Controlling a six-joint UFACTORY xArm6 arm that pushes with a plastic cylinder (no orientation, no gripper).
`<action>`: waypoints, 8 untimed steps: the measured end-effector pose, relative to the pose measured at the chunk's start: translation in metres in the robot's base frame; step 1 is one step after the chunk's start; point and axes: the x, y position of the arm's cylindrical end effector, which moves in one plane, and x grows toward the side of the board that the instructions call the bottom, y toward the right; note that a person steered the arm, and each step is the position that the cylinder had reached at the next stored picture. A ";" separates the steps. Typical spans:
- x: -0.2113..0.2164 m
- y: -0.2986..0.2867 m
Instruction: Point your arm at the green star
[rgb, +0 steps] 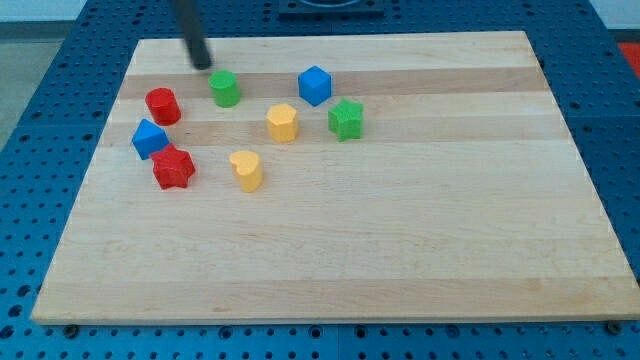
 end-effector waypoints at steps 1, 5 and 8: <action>-0.004 0.140; 0.144 0.246; 0.192 0.164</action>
